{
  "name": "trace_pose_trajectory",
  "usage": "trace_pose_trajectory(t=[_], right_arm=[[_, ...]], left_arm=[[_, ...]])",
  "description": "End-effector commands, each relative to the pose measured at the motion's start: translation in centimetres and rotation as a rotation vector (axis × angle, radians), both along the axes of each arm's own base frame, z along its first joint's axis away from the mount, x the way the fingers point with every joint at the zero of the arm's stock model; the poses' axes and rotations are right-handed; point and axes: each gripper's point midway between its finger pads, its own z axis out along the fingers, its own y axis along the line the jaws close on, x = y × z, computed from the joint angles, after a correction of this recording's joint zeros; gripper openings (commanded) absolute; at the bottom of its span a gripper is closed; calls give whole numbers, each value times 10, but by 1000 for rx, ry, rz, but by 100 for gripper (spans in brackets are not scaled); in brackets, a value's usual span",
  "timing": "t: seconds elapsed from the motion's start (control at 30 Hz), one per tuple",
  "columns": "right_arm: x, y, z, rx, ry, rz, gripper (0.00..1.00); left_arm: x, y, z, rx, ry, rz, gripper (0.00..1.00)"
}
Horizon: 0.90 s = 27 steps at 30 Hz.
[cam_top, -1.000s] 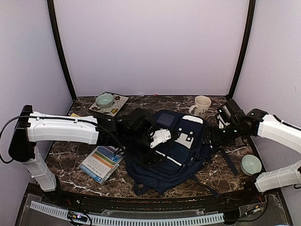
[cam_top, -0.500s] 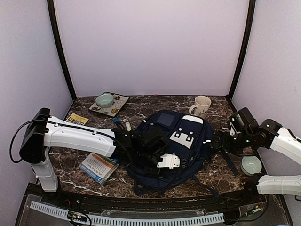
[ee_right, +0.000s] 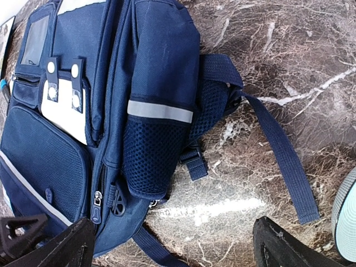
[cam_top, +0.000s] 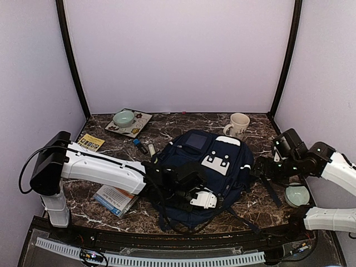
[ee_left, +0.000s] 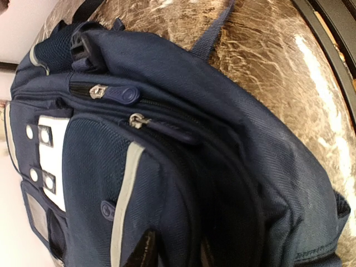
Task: Pack the student bag
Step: Pick up the student bag from the center of the board.
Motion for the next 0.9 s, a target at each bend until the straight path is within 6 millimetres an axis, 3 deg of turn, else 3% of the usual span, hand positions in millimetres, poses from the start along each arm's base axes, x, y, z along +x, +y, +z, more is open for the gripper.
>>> trace_pose_trajectory(t=[0.0,0.07,0.47,0.87], right_arm=[[3,-3,3,-3,-34,-12,100],[5,-4,5,-5,-51,-8,100],[11,10,20,132,-196,25,100],[20,33,30,179,-285,158,100]], left_arm=[[17,-11,20,-50,-98,30,15],[20,-13,27,-65,-111,47,1],[47,-21,92,-241,-107,287,0],[77,11,141,-445,29,511,0]])
